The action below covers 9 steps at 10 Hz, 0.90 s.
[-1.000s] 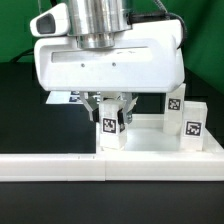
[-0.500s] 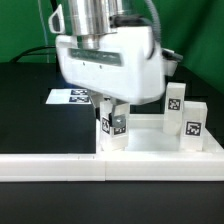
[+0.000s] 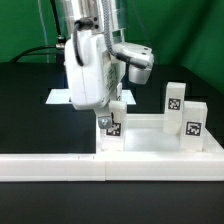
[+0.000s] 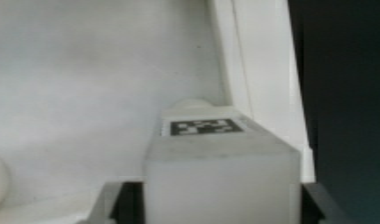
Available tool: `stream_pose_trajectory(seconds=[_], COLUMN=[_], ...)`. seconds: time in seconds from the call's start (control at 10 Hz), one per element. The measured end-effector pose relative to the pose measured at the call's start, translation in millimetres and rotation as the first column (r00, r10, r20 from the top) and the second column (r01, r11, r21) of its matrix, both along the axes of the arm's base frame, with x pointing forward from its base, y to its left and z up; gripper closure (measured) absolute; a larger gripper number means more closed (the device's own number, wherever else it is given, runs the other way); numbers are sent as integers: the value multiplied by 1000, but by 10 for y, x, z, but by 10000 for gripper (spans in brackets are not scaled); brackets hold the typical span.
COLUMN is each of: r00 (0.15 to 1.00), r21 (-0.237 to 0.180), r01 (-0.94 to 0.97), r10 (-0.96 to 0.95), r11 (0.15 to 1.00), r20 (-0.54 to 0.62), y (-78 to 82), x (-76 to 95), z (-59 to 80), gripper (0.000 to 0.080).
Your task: Assemble square table
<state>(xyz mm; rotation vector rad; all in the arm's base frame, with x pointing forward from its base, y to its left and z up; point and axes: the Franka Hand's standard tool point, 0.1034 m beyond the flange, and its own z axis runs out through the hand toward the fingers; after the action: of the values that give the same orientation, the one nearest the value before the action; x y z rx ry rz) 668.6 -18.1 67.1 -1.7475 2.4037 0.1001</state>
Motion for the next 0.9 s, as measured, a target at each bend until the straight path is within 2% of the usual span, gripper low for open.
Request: stream_pose_trajectory(seconds=[0.2, 0.3, 0.4, 0.5, 0.6, 0.9], r00=[994, 946, 832, 729, 699, 476], r21=[-22, -85, -139, -159, -169, -205], r01=[-108, -321, -545, -670, -701, -859], r10=[108, 323, 554, 683, 715, 879], r11=[994, 943, 827, 725, 693, 469], r20=[8, 12, 37, 42, 33, 16], y=[8, 40, 72, 77, 126, 105], x=[-8, -3, 39, 39, 43, 39], z=[-9, -13, -19, -26, -4, -15], gripper=[509, 327, 193, 193, 157, 150])
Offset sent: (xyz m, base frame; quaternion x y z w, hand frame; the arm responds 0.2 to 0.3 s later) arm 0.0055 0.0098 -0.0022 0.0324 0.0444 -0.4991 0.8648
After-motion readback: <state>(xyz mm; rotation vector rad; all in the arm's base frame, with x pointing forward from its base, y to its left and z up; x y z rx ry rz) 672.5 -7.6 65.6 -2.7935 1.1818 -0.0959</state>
